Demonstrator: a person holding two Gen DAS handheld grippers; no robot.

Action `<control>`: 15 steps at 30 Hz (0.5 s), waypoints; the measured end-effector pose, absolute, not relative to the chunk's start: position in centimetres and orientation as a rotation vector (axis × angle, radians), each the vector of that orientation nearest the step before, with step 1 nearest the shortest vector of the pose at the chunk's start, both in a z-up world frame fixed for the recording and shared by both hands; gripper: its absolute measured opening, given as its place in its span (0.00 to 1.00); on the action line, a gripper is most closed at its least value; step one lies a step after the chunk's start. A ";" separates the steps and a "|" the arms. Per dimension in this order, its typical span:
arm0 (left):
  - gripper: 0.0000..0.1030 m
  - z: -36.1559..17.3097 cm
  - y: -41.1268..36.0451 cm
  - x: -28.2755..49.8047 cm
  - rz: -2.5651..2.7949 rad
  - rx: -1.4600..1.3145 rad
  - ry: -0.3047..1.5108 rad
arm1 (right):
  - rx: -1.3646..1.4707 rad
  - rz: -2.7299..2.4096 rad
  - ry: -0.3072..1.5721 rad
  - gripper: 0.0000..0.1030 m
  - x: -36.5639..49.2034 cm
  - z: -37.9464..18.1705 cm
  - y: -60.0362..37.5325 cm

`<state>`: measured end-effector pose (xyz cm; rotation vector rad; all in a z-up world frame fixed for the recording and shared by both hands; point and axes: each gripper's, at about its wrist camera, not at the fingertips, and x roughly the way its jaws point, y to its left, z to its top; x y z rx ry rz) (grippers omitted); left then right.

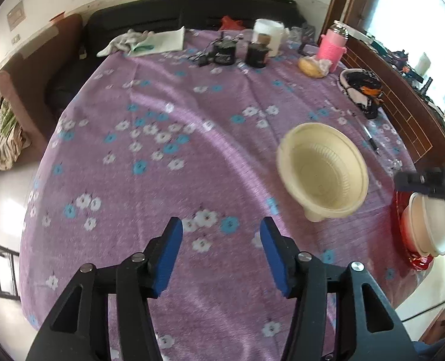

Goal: Organize plates and bowls

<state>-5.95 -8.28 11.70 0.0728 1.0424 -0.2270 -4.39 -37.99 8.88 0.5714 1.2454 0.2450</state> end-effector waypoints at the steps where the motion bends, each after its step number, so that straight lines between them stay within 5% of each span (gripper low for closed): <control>1: 0.51 12.0 -8.8 -5.6 -0.237 0.086 1.032 | 0.580 0.246 1.244 0.26 -5.1 9.0 -38.2; 7: 0.67 12.4 -12.0 -0.4 -0.350 0.110 1.051 | 0.623 0.258 1.235 0.28 -8.8 9.6 -39.1; 15: 0.66 6.4 -16.0 8.1 -0.444 0.013 1.243 | 0.644 0.231 1.209 0.31 -12.5 10.4 -40.1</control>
